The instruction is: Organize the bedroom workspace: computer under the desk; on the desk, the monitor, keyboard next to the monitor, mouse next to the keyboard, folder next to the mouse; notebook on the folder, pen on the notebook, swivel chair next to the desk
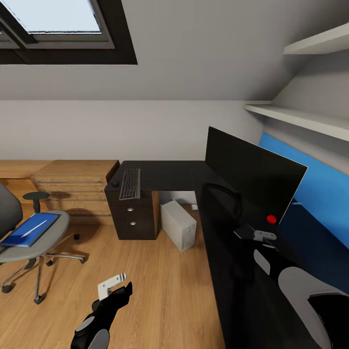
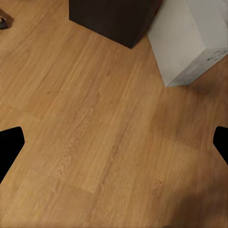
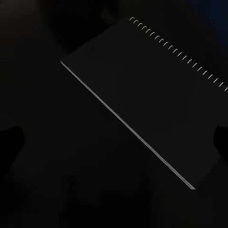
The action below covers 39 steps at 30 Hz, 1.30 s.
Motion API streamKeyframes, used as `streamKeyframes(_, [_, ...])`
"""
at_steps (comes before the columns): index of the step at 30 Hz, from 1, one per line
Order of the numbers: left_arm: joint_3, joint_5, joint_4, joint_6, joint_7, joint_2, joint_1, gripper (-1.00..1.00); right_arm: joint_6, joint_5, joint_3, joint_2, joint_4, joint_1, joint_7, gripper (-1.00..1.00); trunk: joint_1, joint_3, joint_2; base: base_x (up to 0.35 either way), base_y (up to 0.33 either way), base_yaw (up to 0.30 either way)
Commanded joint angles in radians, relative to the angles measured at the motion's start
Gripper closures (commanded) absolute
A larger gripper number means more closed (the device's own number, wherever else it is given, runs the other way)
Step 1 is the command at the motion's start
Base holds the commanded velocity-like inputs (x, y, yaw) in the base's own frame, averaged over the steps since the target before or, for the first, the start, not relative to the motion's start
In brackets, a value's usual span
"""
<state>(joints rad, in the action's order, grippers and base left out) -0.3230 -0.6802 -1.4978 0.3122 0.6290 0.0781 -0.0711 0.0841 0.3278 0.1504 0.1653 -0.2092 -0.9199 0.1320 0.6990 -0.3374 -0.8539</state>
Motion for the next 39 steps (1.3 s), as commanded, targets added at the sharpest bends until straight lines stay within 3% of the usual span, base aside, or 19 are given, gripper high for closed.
streamKeyframes(1, [-0.002,-0.006,-0.001,0.002,0.008,0.001,-0.001,-1.00,0.006,0.008,0.009,0.001,-0.003,0.000,0.006,-1.00,0.000,-0.001,-0.001,0.000,0.000,0.015])
streamKeyframes(39, [-0.002,-0.007,0.008,0.002,0.008,0.006,-0.001,-1.00,0.006,0.009,0.008,0.000,-0.002,0.000,0.005,-1.00,0.000,-0.001,-0.001,0.040,0.000,0.001])
